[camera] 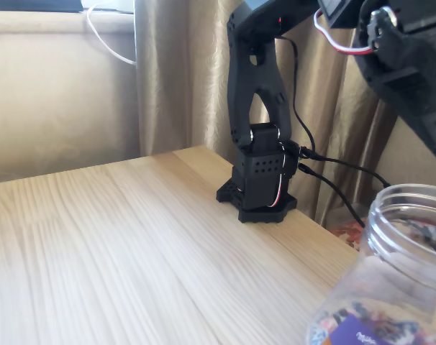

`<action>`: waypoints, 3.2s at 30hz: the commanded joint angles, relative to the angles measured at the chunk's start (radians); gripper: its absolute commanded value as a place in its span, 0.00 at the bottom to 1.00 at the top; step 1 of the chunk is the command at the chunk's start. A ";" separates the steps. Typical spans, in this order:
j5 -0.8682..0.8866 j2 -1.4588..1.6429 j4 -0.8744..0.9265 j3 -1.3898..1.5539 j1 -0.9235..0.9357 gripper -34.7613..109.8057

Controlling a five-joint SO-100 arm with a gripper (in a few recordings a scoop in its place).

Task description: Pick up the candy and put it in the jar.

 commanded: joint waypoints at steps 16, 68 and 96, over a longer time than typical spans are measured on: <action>0.002 0.000 0.080 -0.141 0.107 0.24; -0.442 1.307 -0.215 1.568 1.304 0.24; -0.442 1.307 -0.215 1.568 1.304 0.24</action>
